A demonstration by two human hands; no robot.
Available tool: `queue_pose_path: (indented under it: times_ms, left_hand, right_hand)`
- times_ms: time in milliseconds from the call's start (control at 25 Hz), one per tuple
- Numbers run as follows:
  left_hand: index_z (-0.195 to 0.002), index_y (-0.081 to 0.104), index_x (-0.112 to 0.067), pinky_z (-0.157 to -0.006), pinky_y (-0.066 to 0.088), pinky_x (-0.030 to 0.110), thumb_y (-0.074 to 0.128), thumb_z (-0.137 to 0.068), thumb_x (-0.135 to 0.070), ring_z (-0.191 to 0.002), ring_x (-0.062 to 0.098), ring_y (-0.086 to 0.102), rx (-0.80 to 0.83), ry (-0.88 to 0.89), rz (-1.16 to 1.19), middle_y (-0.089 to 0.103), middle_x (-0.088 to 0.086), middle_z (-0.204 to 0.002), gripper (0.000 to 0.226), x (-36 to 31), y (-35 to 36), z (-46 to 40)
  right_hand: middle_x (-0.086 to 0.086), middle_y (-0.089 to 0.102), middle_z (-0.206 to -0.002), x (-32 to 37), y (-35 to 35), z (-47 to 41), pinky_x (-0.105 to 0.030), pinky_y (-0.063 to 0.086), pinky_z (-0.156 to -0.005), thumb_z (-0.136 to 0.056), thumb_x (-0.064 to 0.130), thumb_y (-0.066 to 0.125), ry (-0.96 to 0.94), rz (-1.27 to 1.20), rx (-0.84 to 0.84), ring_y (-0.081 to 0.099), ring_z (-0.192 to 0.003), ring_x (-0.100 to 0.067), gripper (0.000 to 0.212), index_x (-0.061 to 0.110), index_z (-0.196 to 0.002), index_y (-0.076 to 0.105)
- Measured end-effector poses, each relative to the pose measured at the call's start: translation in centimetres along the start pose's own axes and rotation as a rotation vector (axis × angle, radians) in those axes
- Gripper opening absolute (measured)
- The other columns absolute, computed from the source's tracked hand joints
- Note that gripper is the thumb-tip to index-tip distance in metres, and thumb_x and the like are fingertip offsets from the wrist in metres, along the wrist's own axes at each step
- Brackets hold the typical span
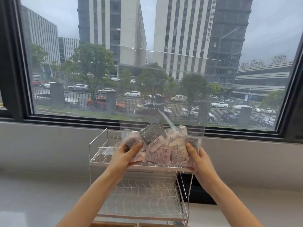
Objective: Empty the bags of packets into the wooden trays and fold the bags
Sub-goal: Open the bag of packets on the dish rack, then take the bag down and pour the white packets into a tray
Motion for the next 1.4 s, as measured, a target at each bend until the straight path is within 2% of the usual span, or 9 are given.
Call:
queue_pose_path:
  times_ms: [280,360,560,720,880,1000,1080,1240,1400]
  left_hand:
    - [-0.094,0.061,-0.016,-0.059,0.056,0.019,0.061,-0.077,-0.004,-0.072,0.01,0.071,0.003,-0.031,0.056,0.075,-0.004,-0.078,0.021,1.4,-0.6,0.5]
    - [-0.095,0.061,-0.016,-0.058,0.056,0.021,0.065,-0.071,-0.007,-0.07,0.011,0.071,-0.004,-0.06,0.068,0.075,-0.004,-0.078,0.026,2.5,-0.8,1.5]
    - [-0.09,0.063,-0.025,-0.055,0.055,0.02,0.068,-0.069,-0.021,-0.069,0.008,0.07,-0.115,-0.127,0.029,0.075,-0.008,-0.076,0.023,6.5,-0.9,5.6]
    - [-0.089,0.062,-0.033,-0.059,0.048,0.007,0.067,-0.068,-0.035,-0.075,-0.006,0.065,-0.172,-0.128,-0.125,0.072,-0.018,-0.079,0.022,9.6,-0.9,10.0]
    - [-0.089,0.063,-0.031,-0.057,0.046,0.007,0.065,-0.078,-0.027,-0.072,-0.009,0.063,-0.216,-0.225,-0.164,0.072,-0.017,-0.078,0.012,12.8,-1.4,13.8]
    - [-0.093,0.065,-0.024,-0.051,0.044,0.004,0.064,-0.079,-0.02,-0.062,-0.011,0.06,-0.187,-0.268,-0.207,0.07,-0.025,-0.07,0.014,14.6,-1.9,16.2]
    - [-0.098,0.064,-0.016,-0.049,0.042,0.004,0.063,-0.081,-0.015,-0.059,-0.012,0.059,-0.163,-0.299,-0.241,0.068,-0.026,-0.066,0.017,15.4,-2.2,17.4]
    - [-0.103,0.062,-0.018,-0.051,0.044,0.005,0.061,-0.082,-0.007,-0.058,-0.013,0.058,-0.146,-0.351,-0.299,0.067,-0.016,-0.071,0.024,16.6,-2.5,19.0]
    - [-0.098,0.066,-0.018,-0.057,0.044,0.003,0.057,-0.085,-0.005,-0.064,-0.012,0.059,-0.088,-0.401,-0.358,0.065,-0.012,-0.083,0.02,17.3,-2.4,20.4]
  right_hand:
    - [0.0,0.075,-0.095,0.2,-1.1,1.2,-0.027,0.056,-0.07,-0.068,0.043,0.063,-0.01,0.081,-0.001,0.071,-0.087,-0.016,0.042,0.023,-0.105,0.06]
    - [-0.001,0.075,-0.095,-0.9,-1.2,2.2,-0.029,0.057,-0.074,-0.068,0.042,0.064,0.014,0.111,-0.006,0.071,-0.088,-0.017,0.044,0.02,-0.106,0.061]
    - [0.01,0.075,-0.085,-4.8,-1.5,6.9,-0.013,0.053,-0.06,-0.069,0.045,0.064,0.084,0.137,-0.105,0.071,-0.08,-0.008,0.029,0.029,-0.094,0.064]
    - [0.01,0.076,-0.084,-8.5,-2.0,11.2,-0.013,0.052,-0.059,-0.08,0.029,0.064,0.173,0.086,-0.192,0.071,-0.079,-0.007,0.012,0.027,-0.092,0.065]
    - [0.003,0.073,-0.082,-11.4,-2.3,15.0,-0.018,0.053,-0.062,-0.081,0.024,0.066,0.25,0.145,-0.264,0.069,-0.082,-0.015,0.005,0.024,-0.085,0.066]
    - [0.003,0.067,-0.078,-13.0,-2.6,17.1,-0.013,0.048,-0.052,-0.082,0.008,0.064,0.269,0.167,-0.234,0.064,-0.067,-0.006,0.022,0.026,-0.094,0.064]
    - [0.004,0.058,-0.073,-14.0,-2.6,18.1,-0.009,0.043,-0.047,-0.081,0.006,0.063,0.31,0.248,-0.221,0.053,-0.063,-0.009,0.024,0.018,-0.102,0.064]
    - [0.003,0.064,-0.084,-15.8,-2.7,19.8,-0.009,0.044,-0.061,-0.083,0.01,0.063,0.382,0.306,-0.222,0.057,-0.074,-0.006,0.017,0.01,-0.099,0.064]
    - [-0.016,0.065,-0.085,-16.3,-3.0,20.3,-0.03,0.043,-0.079,-0.084,0.013,0.063,0.449,0.238,-0.303,0.058,-0.082,-0.017,0.014,0.0,-0.089,0.062]
Point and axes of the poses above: each hand's wrist, its own z-axis away from the middle knuckle, its own y-axis out of the palm, x = y × z, the point moved 1 cm from there along -z, towards the middle knuckle
